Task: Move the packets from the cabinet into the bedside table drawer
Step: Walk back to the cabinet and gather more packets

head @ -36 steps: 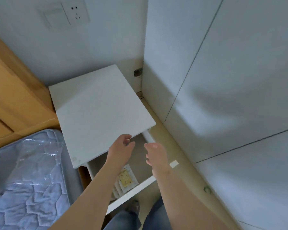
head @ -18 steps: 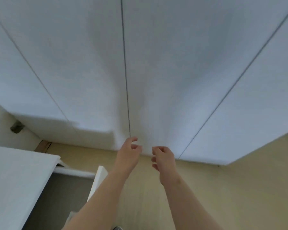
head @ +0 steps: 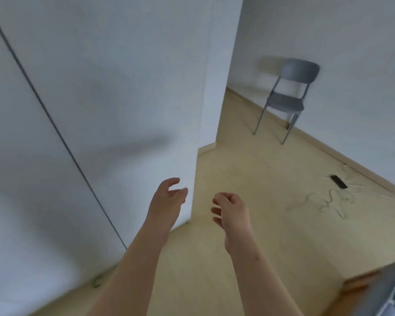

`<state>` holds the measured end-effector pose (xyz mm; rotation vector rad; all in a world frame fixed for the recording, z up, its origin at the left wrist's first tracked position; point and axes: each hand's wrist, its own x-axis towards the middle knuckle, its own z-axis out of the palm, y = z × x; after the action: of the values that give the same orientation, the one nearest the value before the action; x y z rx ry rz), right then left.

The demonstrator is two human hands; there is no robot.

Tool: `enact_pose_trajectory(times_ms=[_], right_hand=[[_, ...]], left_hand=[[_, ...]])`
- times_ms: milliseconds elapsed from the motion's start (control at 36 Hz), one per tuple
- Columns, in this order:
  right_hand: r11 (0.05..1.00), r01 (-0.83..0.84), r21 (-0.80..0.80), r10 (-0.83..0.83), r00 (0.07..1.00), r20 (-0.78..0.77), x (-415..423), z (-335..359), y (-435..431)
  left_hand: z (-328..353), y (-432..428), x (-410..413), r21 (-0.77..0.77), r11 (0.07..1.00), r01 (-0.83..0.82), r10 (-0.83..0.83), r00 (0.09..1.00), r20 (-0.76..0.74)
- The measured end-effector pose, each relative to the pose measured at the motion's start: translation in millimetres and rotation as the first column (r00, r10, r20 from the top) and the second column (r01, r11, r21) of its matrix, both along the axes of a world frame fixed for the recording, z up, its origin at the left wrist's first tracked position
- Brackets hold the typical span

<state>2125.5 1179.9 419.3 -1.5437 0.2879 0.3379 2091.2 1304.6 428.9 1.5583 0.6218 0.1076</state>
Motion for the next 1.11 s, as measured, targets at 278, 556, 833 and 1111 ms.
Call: enact_pose_trajectory(times_ms=[278,556,833,1111], right_hand=[[0.898,0.428,0.102,-0.431,0.902,0.009,101.9,13.0,-159.4],[0.739,0.664,0.112,-0.671,0.741,0.030,249.8,22.4,-298.2],[0.465,0.878,0.117,-0.885,0.465,0.024,338.9,32.1,-467.0],[0.327,0.937,0.118,-0.944,0.318,0.090,409.7,40.1,-667.5]], left_hand=[[28.6,-138.6,151.9,0.003,0.957,0.291,-0.289,0.952,0.103],[37.6,-295.0,344.4,0.064,0.778,0.625,-0.626,0.764,0.157],[51.2,-497.3,475.0,0.037,0.506,0.862,-0.856,0.497,0.140],[50.7,-712.1,553.1,0.090,0.295,0.951,-0.948,0.280,0.152]])
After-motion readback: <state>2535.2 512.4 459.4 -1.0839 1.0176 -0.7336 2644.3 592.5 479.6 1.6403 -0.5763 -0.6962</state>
